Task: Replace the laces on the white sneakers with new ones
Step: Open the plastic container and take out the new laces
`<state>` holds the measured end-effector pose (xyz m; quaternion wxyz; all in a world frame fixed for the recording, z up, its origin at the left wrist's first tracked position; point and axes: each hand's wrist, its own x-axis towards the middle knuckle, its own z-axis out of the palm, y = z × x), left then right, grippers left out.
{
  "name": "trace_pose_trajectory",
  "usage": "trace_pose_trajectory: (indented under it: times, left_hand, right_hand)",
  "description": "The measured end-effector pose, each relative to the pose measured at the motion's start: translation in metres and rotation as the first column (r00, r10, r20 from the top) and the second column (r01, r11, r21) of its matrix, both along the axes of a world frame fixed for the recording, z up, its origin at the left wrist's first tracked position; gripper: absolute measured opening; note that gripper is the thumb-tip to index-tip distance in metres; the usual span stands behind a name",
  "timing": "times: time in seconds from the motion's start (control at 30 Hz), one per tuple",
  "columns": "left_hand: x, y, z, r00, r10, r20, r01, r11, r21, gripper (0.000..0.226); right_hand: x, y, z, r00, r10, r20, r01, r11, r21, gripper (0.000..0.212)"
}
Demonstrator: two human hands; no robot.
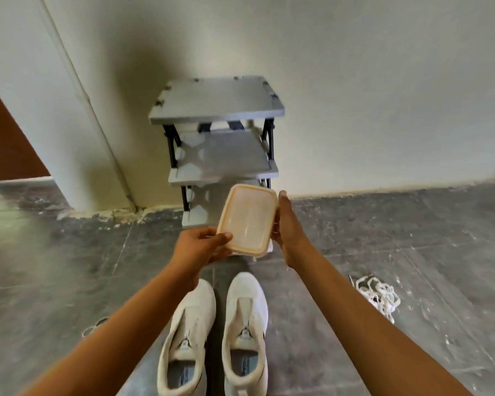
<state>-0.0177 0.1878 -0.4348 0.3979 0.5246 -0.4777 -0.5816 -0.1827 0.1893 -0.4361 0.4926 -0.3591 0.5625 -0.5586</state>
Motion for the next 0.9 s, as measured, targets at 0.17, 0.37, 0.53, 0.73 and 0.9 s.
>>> trace_pose_trajectory:
  times: [0.17, 0.37, 0.53, 0.73, 0.9]
  left_hand:
    - [-0.001, -0.063, 0.050, 0.988, 0.137, -0.072, -0.139, 0.990, -0.013, 0.002]
    - [-0.037, -0.147, 0.068, 0.974, 0.177, -0.142, -0.179, 0.984, 0.002, 0.029]
    - [-0.078, -0.203, 0.051, 0.959, 0.218, -0.179, -0.219, 0.976, 0.013, 0.036]
    - [-0.091, -0.234, 0.037, 0.957, 0.230, -0.175, -0.228, 0.973, 0.034, 0.041]
    - [-0.083, -0.218, 0.041, 0.959, 0.214, -0.183, -0.215, 0.977, 0.019, 0.018]
  right_hand:
    - [-0.018, -0.029, 0.017, 0.916, -0.120, -0.384, 0.055, 0.983, -0.177, 0.040]
    - [-0.034, -0.077, 0.002, 0.371, -0.151, -0.916, -0.144, 0.965, -0.218, 0.051]
    - [-0.040, -0.106, -0.025, 0.205, -0.122, -0.971, -0.179, 0.971, -0.160, 0.059]
    - [-0.044, -0.111, -0.048, 0.169, -0.132, -0.977, -0.192, 0.968, -0.164, 0.059]
    - [-0.038, -0.106, -0.033, 0.345, -0.065, -0.936, -0.218, 0.965, -0.147, 0.057]
